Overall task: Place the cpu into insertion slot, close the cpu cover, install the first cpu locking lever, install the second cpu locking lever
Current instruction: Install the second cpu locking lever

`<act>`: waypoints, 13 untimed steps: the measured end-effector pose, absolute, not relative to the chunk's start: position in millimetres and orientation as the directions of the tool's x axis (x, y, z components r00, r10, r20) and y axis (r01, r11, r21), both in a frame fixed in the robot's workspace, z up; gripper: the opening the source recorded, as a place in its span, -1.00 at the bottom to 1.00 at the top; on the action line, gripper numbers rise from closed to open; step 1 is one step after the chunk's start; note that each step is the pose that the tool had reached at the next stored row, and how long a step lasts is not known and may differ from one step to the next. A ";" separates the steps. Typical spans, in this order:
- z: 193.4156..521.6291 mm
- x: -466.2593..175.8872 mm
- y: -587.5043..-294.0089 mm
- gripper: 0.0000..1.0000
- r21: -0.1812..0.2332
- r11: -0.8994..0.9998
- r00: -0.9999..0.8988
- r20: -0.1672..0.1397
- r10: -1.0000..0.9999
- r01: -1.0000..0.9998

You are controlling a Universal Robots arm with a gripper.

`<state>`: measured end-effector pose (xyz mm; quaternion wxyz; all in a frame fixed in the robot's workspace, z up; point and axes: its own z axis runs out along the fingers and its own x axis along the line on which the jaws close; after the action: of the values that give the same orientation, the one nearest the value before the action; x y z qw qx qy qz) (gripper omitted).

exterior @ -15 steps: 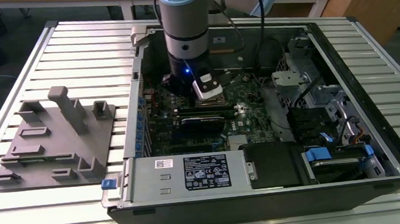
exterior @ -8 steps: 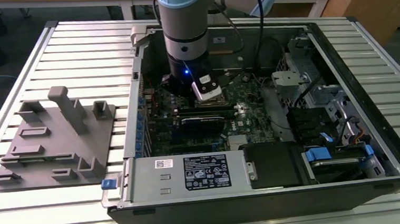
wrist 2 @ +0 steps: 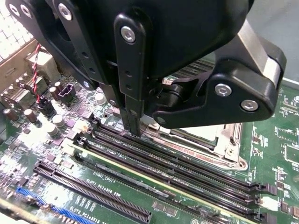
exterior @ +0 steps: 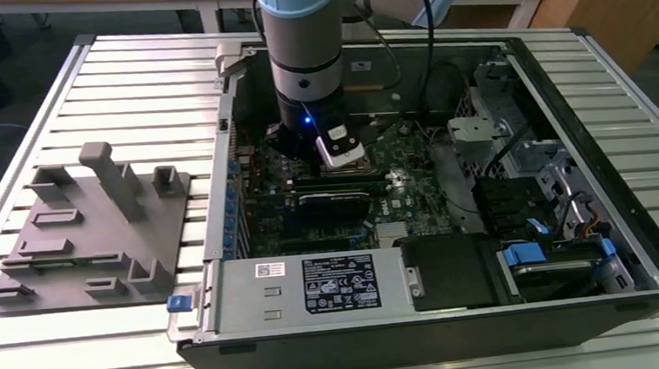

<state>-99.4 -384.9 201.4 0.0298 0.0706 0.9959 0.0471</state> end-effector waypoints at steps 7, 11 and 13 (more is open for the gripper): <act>199.9 -99.4 -384.8 -0.80 0.108 0.985 -0.988 -0.051 0.144 0.138; 199.8 -99.4 -384.9 -0.80 0.108 0.985 -0.988 -0.051 0.144 0.138; 199.8 -99.4 -384.8 -0.80 0.108 0.985 -0.988 -0.051 0.144 0.138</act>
<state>-99.4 -384.8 199.8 0.0295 0.0708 0.9957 0.0523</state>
